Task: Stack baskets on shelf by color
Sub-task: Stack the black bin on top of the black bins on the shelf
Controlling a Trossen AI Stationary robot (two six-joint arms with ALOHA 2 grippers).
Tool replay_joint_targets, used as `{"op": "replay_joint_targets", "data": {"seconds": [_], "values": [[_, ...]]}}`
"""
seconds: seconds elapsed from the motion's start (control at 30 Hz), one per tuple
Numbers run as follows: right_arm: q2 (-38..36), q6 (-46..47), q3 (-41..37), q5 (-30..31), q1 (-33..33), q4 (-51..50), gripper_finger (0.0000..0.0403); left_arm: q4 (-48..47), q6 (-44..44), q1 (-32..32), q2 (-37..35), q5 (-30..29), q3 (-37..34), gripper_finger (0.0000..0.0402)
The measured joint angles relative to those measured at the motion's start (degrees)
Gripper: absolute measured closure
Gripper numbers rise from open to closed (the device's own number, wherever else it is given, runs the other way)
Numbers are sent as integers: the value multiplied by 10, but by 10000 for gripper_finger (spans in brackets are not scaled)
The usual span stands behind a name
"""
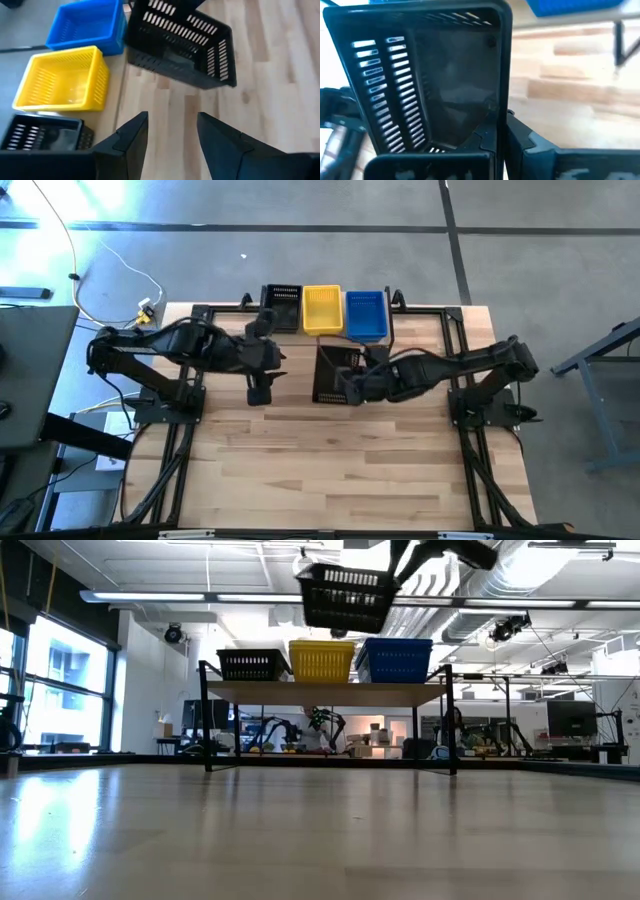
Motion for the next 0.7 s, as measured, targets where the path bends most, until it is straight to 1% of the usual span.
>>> {"op": "replay_joint_targets", "data": {"seconds": [0.13, 0.27, 0.43, 0.7], "values": [[4, -34, 0, 20, -21, 56, 403, 0, 15, -21, 17, -54, 0, 241], [5, -66, -1, 25, -38, 98, 403, -2, 39, -37, 40, -93, 0, 241], [5, -84, -1, 30, -55, 112, 403, -1, 51, -52, 70, -128, 0, 241], [5, -93, -1, 47, -70, 120, 403, 5, 97, -73, 116, -167, 0, 241]]}}
